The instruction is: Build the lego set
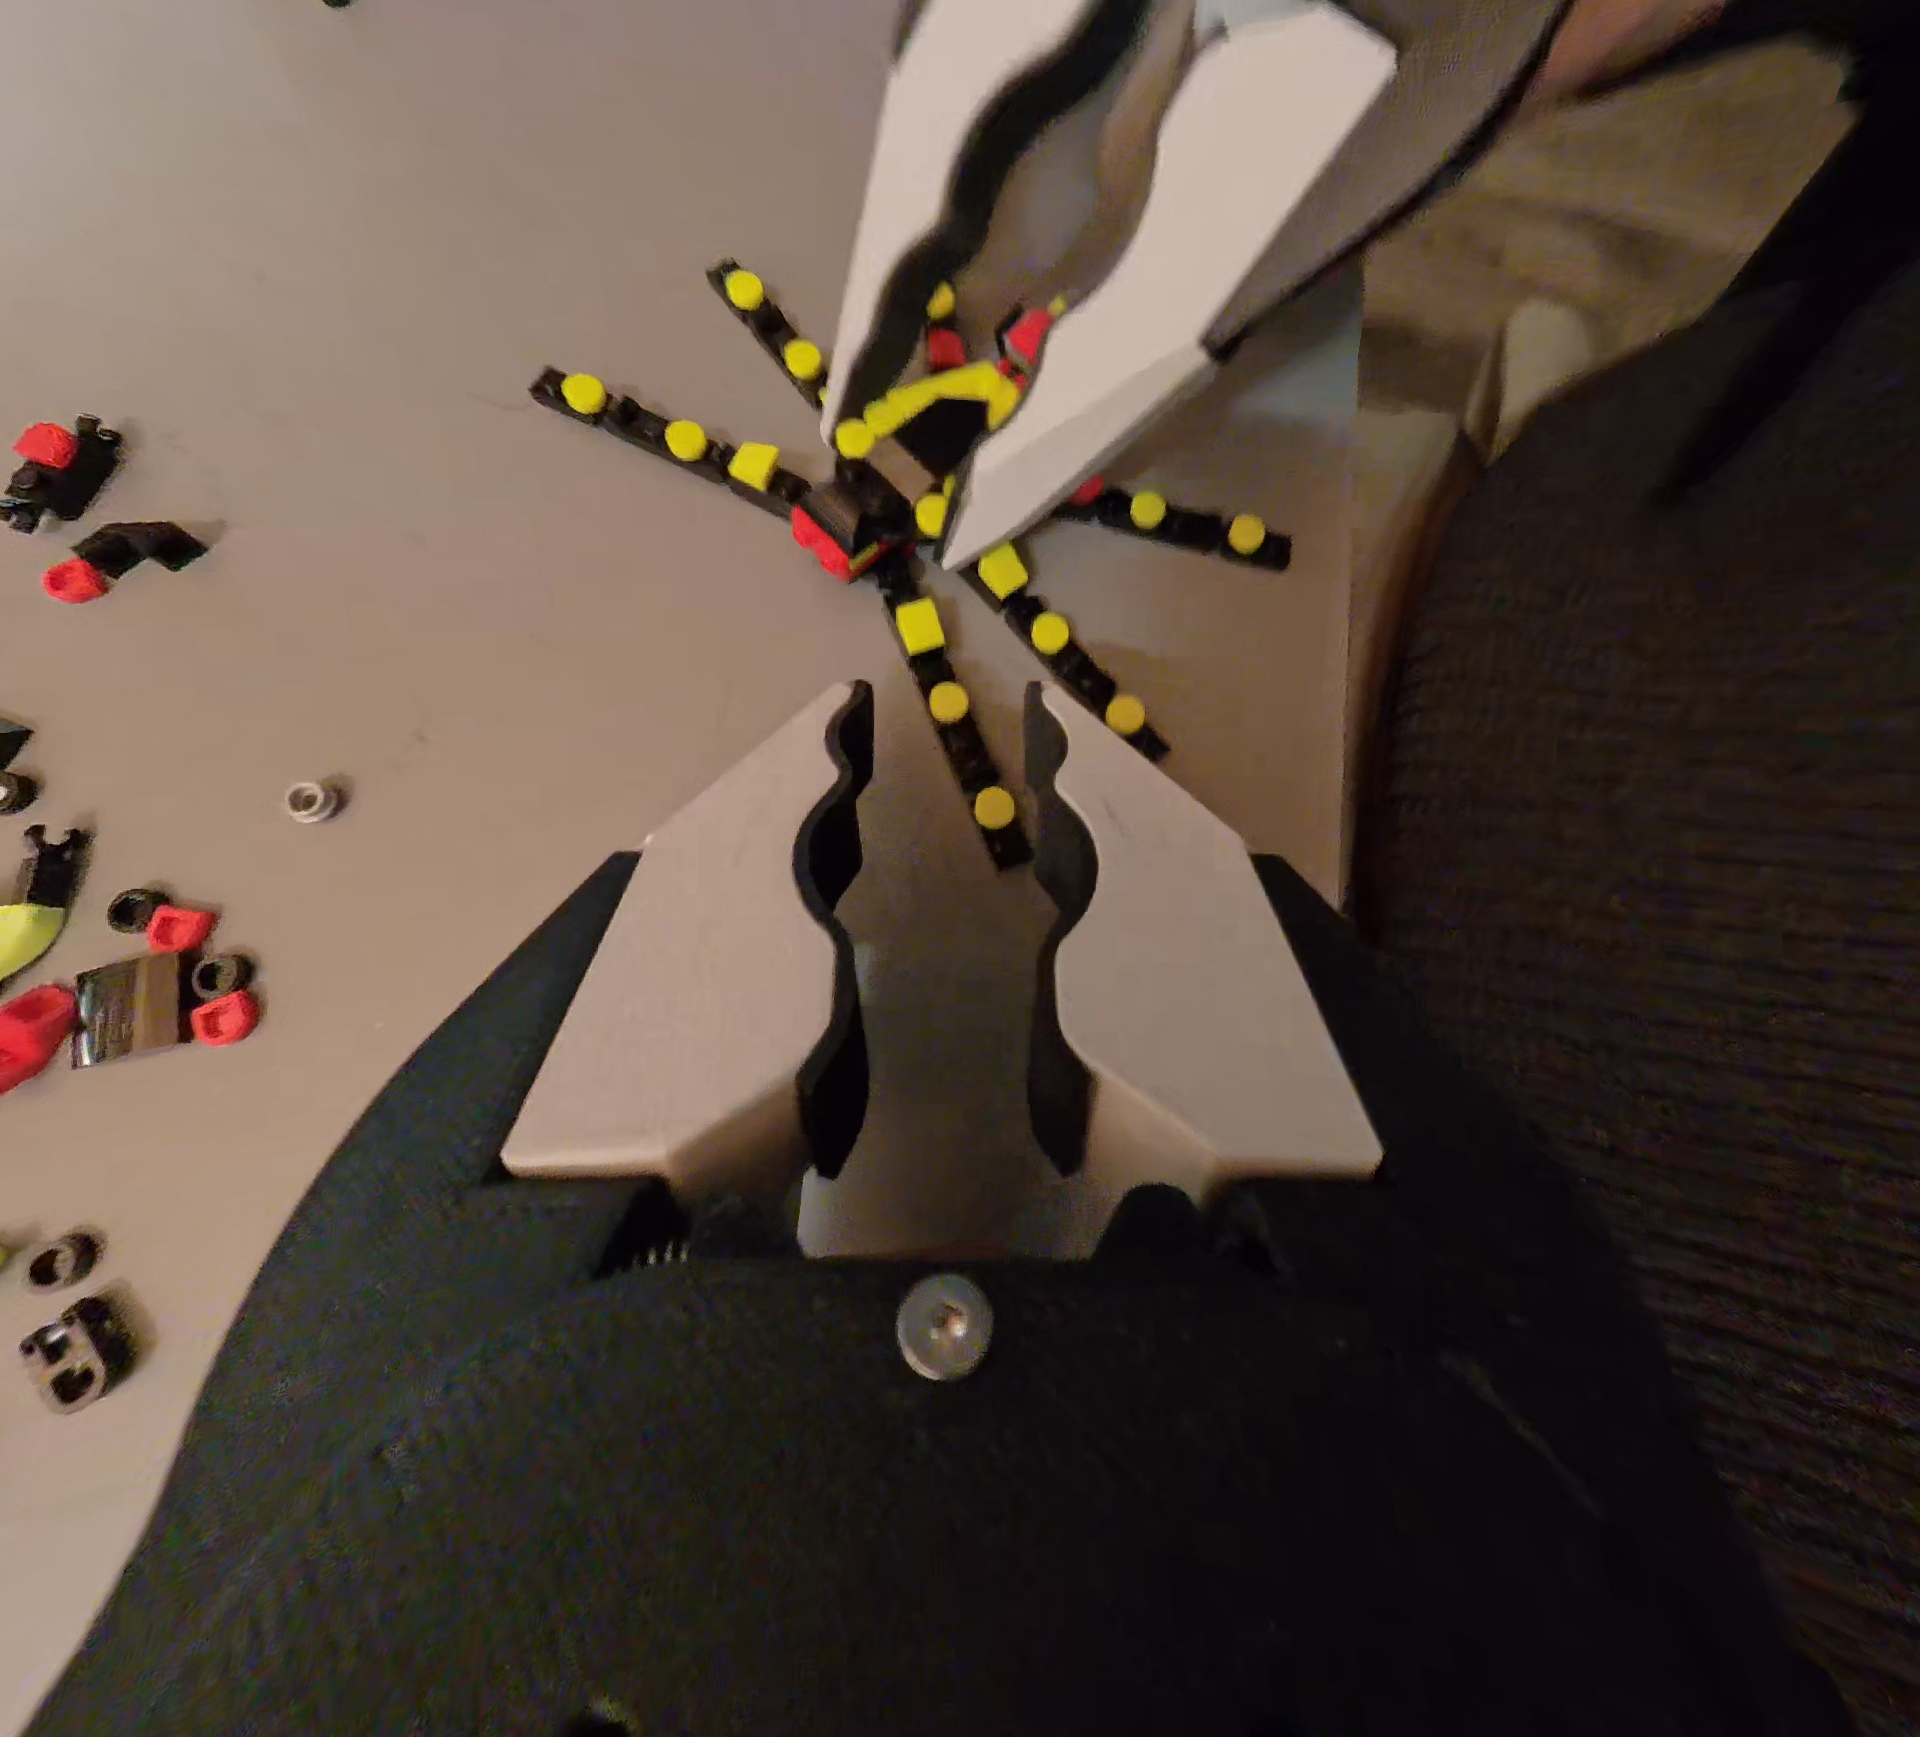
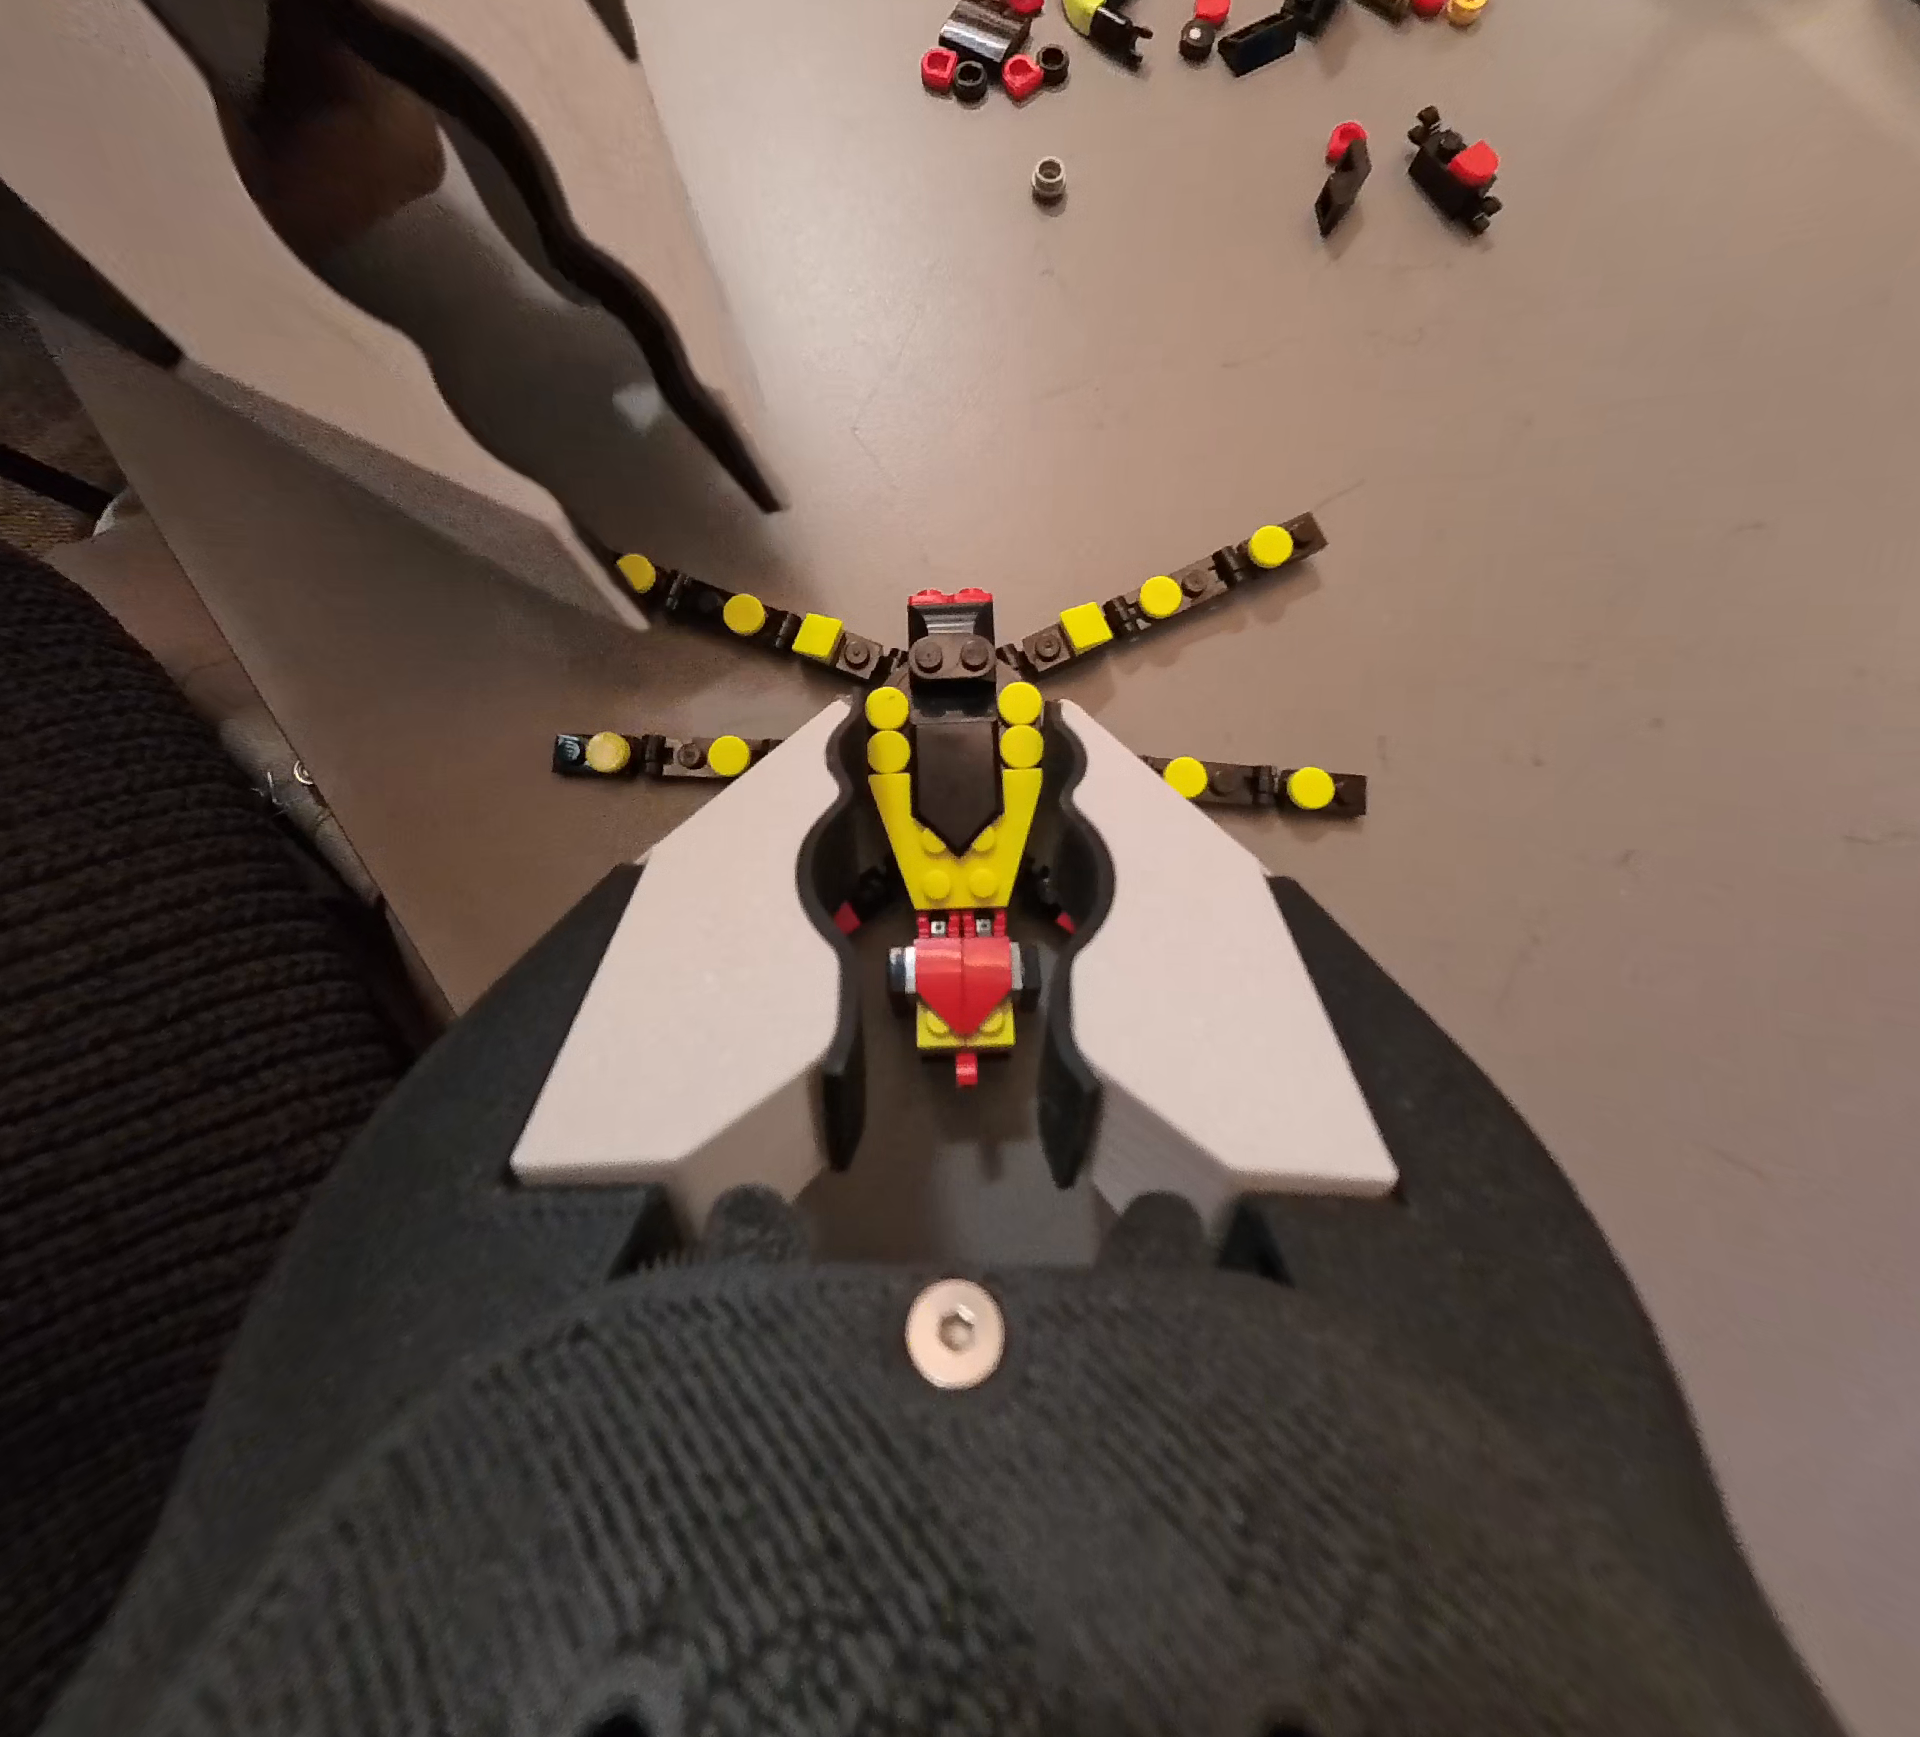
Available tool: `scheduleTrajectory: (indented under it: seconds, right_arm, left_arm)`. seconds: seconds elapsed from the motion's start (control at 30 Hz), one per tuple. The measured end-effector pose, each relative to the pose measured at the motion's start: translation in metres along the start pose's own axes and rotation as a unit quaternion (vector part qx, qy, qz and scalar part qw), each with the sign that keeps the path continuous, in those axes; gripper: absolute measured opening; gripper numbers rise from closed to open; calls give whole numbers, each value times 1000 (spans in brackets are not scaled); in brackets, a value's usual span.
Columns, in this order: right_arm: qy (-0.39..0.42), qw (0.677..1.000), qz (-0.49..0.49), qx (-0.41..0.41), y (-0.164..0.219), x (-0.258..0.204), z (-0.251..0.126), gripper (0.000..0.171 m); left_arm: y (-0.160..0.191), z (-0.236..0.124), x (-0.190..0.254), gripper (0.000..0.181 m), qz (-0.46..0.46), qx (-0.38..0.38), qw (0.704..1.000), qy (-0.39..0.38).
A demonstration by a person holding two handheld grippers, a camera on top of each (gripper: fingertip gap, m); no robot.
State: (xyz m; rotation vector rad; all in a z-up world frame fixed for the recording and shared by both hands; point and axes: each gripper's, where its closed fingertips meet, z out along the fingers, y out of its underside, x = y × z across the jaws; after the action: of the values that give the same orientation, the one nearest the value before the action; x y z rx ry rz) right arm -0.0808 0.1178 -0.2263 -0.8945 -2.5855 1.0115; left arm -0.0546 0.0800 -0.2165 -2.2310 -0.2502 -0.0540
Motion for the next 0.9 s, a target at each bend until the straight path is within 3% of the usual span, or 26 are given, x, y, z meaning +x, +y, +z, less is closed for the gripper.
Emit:
scheduleTrajectory:
  seconds: [0.03, 0.3, 0.9]
  right_arm:
    - [0, 1000, 1, 0, 0, 0, 0, 32]
    - [1, 1000, 3, 1, 0, 0, 0, 32]
    - [3, 1000, 2, -2, 0, 0, 0, 32]
  left_arm:
    - [-5, -1, -3, 28, -17, 12, 1000, -3]
    - [-11, 22, -16, 27, -40, 0, 996, -81]
    - [-7, 32, -11, 10, -22, -30, 995, -92]
